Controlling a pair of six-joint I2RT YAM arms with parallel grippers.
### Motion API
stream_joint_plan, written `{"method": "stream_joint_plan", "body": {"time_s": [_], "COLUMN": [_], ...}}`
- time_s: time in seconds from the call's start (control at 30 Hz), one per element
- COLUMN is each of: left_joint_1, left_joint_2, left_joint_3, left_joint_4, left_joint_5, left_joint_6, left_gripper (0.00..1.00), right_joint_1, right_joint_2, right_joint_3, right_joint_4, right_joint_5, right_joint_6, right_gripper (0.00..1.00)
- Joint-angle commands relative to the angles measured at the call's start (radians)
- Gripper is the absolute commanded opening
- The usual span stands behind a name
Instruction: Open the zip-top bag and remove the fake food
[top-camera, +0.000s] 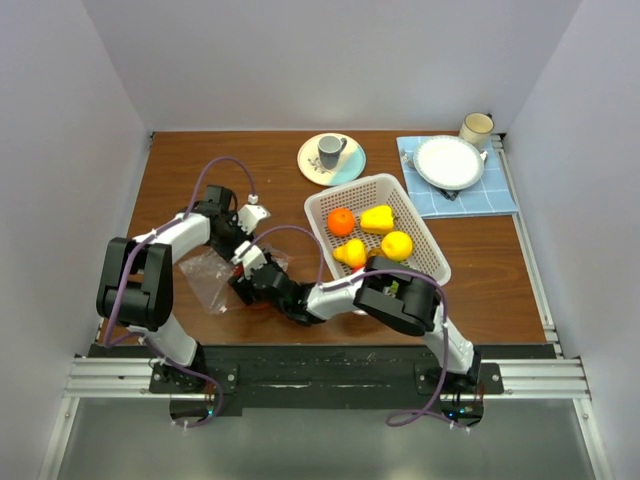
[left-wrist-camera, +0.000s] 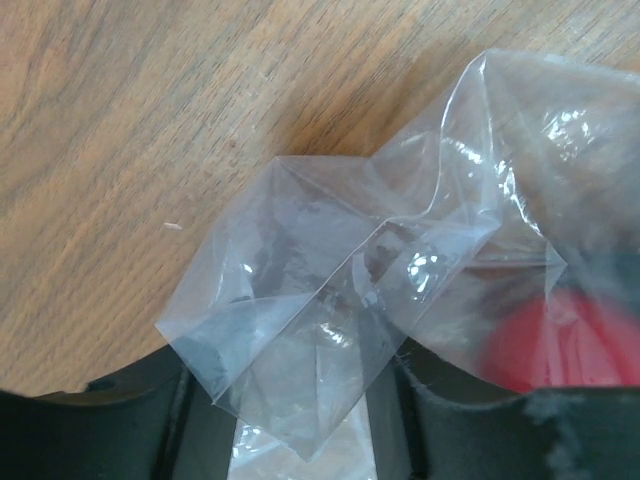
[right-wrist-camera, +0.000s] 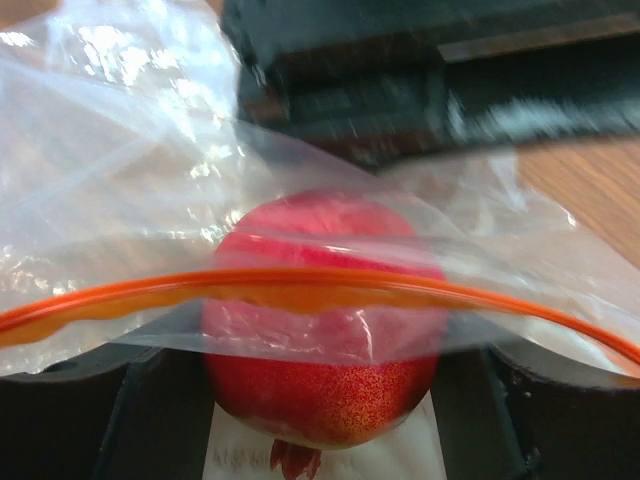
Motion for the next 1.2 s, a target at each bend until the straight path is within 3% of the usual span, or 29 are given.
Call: {"method": "stream_joint_plan", "body": {"time_s": [0.0, 0.27, 0.37, 0.5, 0.6, 0.63, 0.7, 0.77, 0.8, 0.83, 0.93, 1.17], "left_joint_1": [0.002, 0.021, 0.021, 0.018, 0.012, 0.009, -0.008, -0.022, -0.028, -0.03, -0.03, -0.028], "left_joint_2": [0.007, 0.08, 0.1, 0.137, 0.166, 0.148, 0.113, 0.065, 0.039, 0.027, -0.044, -0.22], "left_joint_3": [0.005, 0.085, 0.127, 0.215, 0.308, 0.331, 0.391, 0.443, 0.494, 0.515, 0.54, 0.435], "left_joint_4": [0.04, 0.052, 0.055, 0.043, 0.011, 0.0, -0.015, -0.044, -0.084, -0.103, -0.138, -0.114], "left_joint_5": [-0.014, -0.064, -0.088, -0.095, -0.089, -0.045, -0.011, 0.038, 0.058, 0.101, 0.162, 0.245], "left_joint_6": [0.022, 0.001, -0.015, -0.047, -0.076, -0.085, -0.116, -0.137, -0.162, -0.173, -0.202, -0.243], "left_gripper": [0.49, 0.42, 0.4, 0.39, 0.39, 0.39, 0.41, 0.63, 0.92, 1.0, 1.0, 1.0], "right_joint_1": [-0.006, -0.006, -0.009, -0.111, -0.218, -0.245, -0.311, -0.343, -0.355, -0.357, -0.357, -0.36], "right_joint_2": [-0.205, -0.617, -0.752, -0.844, -0.877, -0.878, -0.866, -0.855, -0.852, -0.851, -0.837, -0.866], "right_joint_3": [-0.123, -0.359, -0.427, -0.474, -0.498, -0.496, -0.475, -0.455, -0.43, -0.419, -0.355, -0.237], "right_joint_4": [0.039, -0.09, -0.136, -0.223, -0.254, -0.274, -0.335, -0.38, -0.424, -0.442, -0.554, -0.779], "right_joint_5": [-0.007, -0.004, 0.126, 0.271, 0.265, 0.259, 0.251, 0.251, 0.254, 0.257, 0.294, 0.361], "right_joint_6": [0.041, 0.095, 0.073, 0.075, 0.09, 0.105, 0.122, 0.145, 0.15, 0.151, 0.173, 0.17], "right_gripper": [0.5, 0.52, 0.53, 0.54, 0.61, 0.76, 0.89, 0.98, 0.99, 0.99, 0.99, 0.99]}}
